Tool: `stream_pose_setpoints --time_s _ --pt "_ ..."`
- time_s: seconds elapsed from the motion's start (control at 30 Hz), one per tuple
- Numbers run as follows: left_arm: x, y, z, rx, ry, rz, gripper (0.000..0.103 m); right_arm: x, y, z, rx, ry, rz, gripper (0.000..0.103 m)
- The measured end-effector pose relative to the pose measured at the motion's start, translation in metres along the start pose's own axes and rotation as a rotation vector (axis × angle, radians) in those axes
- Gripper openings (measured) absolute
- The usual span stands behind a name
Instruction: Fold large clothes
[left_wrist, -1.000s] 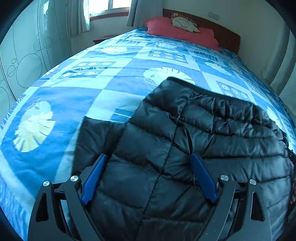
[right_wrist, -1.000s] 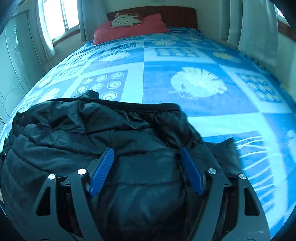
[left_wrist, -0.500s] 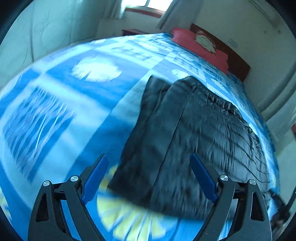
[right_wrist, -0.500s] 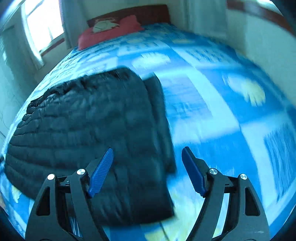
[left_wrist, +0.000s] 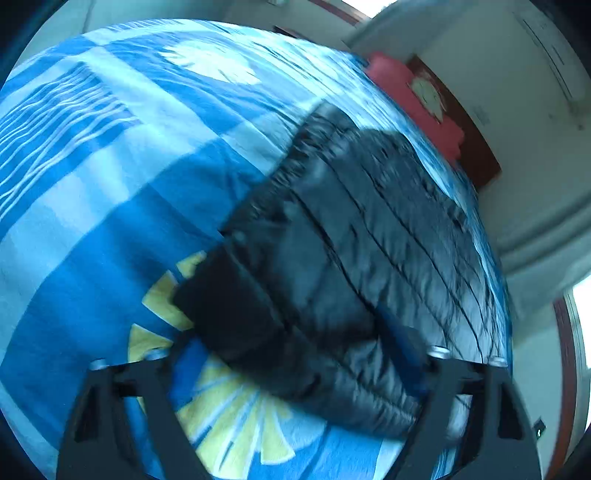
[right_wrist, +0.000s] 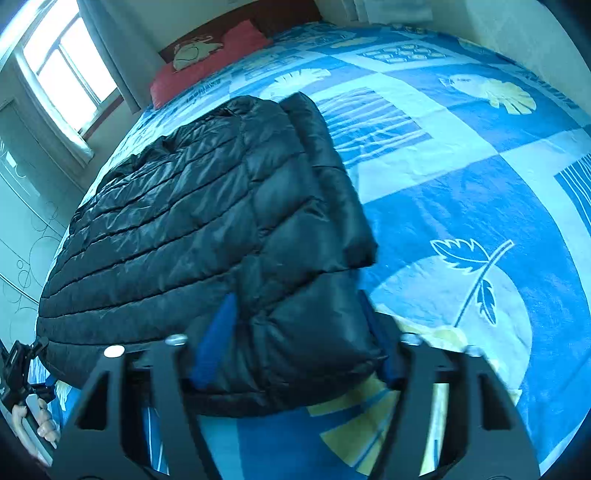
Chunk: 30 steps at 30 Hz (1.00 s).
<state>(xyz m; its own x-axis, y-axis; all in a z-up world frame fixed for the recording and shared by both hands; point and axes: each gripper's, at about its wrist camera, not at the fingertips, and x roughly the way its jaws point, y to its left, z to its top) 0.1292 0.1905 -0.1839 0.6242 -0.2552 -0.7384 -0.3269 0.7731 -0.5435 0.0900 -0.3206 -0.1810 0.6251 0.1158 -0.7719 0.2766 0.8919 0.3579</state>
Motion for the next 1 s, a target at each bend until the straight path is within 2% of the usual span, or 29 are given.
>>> stream_pose_setpoints --time_s 0.07,0.17,0.27,0.4,0.63,0.83,1.0 --pt "-0.001 0.0 0.0 -0.011 -0.003 0.0 0.053 -0.003 0.004 0.0 -0.006 -0.014 0.016 0.033" --pt "-0.005 -0.002 -0.001 -0.01 -0.008 -0.001 0.04 -0.009 0.007 -0.001 -0.015 -0.037 0.033 0.023" --pt "-0.018 -0.008 -0.004 0.034 -0.029 0.0 0.03 -0.018 0.01 -0.003 -0.027 -0.054 0.043 0.018" --pt "-0.036 -0.015 -0.011 0.094 -0.051 0.008 0.027 -0.031 0.01 -0.007 -0.039 -0.06 0.061 0.017" --pt "-0.058 -0.007 -0.035 0.142 -0.036 0.047 0.027 -0.051 -0.003 -0.03 -0.037 -0.043 0.08 0.017" --pt "-0.076 0.0 -0.051 0.144 -0.035 0.057 0.027 -0.065 -0.01 -0.047 -0.046 -0.037 0.077 0.017" --pt "-0.079 -0.001 -0.052 0.149 -0.036 0.063 0.027 -0.069 -0.016 -0.055 -0.043 -0.033 0.078 0.017"
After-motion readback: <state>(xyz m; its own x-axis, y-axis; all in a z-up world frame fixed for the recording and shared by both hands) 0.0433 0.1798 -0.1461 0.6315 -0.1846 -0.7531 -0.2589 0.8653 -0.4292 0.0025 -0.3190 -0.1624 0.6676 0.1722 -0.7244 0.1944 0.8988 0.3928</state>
